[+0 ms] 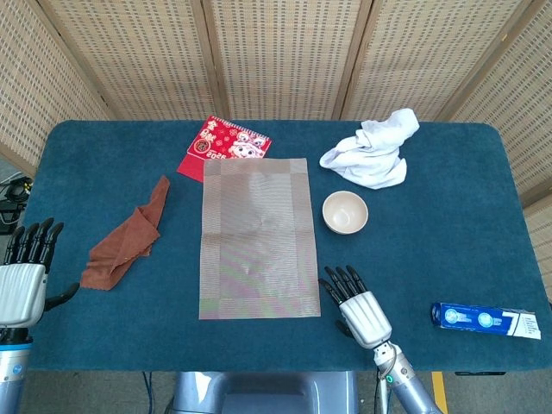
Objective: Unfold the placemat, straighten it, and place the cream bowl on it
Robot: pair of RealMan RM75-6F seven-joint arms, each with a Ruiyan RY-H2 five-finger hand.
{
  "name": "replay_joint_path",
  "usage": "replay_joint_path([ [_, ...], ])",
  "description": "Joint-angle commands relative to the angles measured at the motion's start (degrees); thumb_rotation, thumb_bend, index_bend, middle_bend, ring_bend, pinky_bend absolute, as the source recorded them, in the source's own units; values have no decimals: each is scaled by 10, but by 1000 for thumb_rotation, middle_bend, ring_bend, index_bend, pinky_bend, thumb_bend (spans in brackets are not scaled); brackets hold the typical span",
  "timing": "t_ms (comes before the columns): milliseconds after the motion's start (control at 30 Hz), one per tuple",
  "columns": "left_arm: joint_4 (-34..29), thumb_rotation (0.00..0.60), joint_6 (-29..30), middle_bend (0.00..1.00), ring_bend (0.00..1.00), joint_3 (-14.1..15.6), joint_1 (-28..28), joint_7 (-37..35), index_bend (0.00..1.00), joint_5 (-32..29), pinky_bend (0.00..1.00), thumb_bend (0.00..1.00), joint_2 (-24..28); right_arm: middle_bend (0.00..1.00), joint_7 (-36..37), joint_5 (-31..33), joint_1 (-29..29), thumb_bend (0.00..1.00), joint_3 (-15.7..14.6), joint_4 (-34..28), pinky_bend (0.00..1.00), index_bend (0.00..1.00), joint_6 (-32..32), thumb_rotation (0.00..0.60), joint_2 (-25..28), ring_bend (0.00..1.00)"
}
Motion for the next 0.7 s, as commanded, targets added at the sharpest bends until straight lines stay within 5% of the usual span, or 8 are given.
replay_joint_path([
  [33, -1, 600, -2, 0, 0, -1, 1, 1, 0, 1, 0, 122, -1, 0, 2, 4, 2, 369, -1, 6, 0, 126, -2, 600, -8, 0],
  [700, 2, 600, -18, 0, 0, -17, 4, 1, 0, -7, 0, 122, -3, 0, 2, 32, 30, 365, 4, 25, 0, 126, -37, 600, -49, 0],
])
